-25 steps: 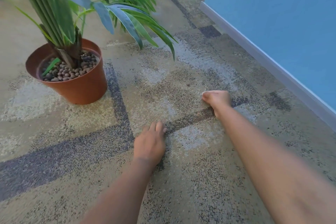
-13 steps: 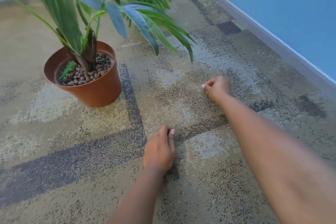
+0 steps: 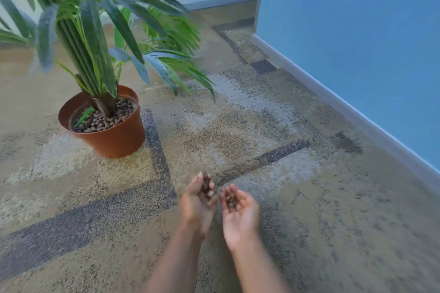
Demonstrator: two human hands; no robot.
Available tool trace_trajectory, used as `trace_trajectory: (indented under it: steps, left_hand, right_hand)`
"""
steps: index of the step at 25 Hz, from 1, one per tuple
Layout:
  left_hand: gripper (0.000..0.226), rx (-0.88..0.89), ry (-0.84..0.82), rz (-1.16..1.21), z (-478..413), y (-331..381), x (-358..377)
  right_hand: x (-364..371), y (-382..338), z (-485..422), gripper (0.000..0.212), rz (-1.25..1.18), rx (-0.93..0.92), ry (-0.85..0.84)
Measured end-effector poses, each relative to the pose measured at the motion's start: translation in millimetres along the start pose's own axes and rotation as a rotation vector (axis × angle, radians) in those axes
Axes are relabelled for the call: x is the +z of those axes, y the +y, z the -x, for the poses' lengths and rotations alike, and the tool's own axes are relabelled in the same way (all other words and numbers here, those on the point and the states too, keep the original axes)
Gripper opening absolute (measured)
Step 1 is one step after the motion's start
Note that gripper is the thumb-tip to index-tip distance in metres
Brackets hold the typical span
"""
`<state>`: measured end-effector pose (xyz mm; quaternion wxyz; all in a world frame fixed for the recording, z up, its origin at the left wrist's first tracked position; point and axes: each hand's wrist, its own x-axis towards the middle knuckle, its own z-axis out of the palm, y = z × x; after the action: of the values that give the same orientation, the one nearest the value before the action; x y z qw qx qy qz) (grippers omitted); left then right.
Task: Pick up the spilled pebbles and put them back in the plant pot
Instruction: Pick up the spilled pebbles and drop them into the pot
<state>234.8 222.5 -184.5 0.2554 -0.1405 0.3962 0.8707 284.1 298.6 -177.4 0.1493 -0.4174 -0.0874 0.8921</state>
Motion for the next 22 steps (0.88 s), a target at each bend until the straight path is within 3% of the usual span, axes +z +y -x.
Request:
trace_trajectory:
  steps: [6, 16, 19, 22]
  left_hand:
    - [0.020, 0.041, -0.151, 0.179, 37, -15, 37]
    - [0.066, 0.118, -0.188, 0.101, 57, -11, 36]
    - [0.063, 0.136, -0.119, 0.086, 61, -5, 39]
    - [0.050, 0.390, 0.161, 0.020, 57, 4, 31]
  right_hand:
    - [-6, -3, 39, 0.028, -0.143, -0.092, 0.017]
    - [-9, 0, 60, 0.030, -0.145, -0.051, -0.011]
    - [-10, 1, 58, 0.031, -0.133, -0.026, -0.033]
    - [-6, 4, 56, 0.032, -0.155, 0.050, -0.108]
